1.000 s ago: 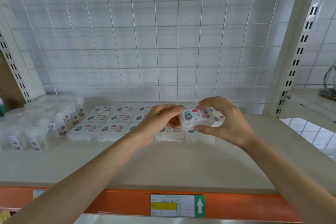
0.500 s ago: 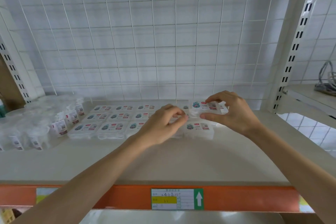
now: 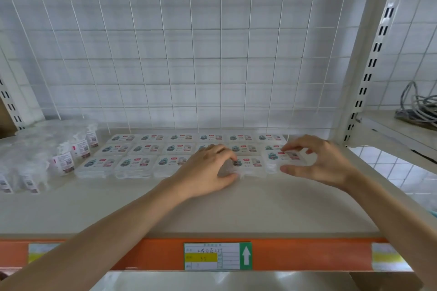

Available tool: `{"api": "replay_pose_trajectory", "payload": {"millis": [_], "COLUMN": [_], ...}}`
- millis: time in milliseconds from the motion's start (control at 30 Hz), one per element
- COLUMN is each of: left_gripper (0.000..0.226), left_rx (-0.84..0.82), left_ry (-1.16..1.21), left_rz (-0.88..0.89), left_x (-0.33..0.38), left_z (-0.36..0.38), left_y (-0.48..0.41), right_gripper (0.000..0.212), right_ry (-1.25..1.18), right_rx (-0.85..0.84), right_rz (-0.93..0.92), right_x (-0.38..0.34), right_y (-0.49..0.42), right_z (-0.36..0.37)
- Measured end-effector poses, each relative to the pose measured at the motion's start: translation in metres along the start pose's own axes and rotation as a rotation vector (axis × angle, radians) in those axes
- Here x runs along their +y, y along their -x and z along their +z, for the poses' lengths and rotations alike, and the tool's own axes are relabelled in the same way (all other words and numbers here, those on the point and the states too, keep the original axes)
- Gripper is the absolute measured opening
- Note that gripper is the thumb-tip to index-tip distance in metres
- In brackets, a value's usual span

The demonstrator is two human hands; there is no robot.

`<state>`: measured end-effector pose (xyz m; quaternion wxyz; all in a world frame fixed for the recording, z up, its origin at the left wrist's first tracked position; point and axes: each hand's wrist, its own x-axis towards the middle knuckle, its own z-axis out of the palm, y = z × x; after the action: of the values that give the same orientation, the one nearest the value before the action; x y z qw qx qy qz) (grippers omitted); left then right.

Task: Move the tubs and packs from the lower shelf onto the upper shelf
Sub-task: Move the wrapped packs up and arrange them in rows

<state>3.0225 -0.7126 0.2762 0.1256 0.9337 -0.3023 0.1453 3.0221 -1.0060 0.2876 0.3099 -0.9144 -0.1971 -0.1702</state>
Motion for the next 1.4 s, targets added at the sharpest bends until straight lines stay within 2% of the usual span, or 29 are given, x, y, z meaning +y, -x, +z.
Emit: {"api": "replay_pose_trajectory", "payload": {"millis": [167,533,1400], "left_gripper": [0.034,0.036,0.043], "left_rx": [0.006,-0.014,0.012], "left_ry": [0.002,-0.018,-0.076], "left_rz": [0.0,-0.026,-0.041], "left_x": [0.003,0.003,0.01], "left_z": [0.0,0.0,0.001], "left_y": [0.001,0.001,0.002], "right_gripper": [0.045,0.035,0.037], "right_ry": [0.042,0.15,0.11], "right_rx": [-0.01,-0.116,-0.146], "right_rz": [-0.026,0.013,0.055], "right_x": [0.008,0.01,0.015], "right_y": [0.002,0.004,0.001], "right_z": [-0.001,-0.004,0.007]}}
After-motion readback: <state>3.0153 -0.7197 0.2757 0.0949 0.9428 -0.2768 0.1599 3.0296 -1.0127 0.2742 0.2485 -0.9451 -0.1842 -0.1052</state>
